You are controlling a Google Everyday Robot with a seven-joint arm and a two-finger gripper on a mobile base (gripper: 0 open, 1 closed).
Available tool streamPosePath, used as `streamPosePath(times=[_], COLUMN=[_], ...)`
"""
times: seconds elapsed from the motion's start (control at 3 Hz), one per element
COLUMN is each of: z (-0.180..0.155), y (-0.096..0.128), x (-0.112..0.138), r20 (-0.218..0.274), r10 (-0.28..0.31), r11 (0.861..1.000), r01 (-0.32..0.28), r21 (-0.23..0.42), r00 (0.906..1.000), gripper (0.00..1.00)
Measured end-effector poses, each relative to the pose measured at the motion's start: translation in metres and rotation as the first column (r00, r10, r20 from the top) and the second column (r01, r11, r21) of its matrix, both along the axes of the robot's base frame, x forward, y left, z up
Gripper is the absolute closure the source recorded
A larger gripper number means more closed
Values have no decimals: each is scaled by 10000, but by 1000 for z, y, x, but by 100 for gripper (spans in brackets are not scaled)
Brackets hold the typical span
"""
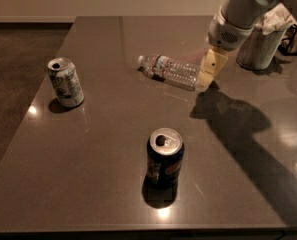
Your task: Move water bottle near pepsi can
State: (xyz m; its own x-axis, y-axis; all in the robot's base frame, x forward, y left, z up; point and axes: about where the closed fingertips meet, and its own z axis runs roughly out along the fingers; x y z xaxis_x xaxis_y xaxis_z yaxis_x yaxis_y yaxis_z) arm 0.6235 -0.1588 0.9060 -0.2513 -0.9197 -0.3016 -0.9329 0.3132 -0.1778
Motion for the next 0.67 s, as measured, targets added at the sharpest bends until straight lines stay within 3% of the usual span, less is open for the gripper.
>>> streamPosePath(times=[0.67], z=[-29], y=[36], x=[36], r20=[-471], r10=[-198], r11=[9994], r01=[211], r21=[279], r00=[9987], gripper=[0])
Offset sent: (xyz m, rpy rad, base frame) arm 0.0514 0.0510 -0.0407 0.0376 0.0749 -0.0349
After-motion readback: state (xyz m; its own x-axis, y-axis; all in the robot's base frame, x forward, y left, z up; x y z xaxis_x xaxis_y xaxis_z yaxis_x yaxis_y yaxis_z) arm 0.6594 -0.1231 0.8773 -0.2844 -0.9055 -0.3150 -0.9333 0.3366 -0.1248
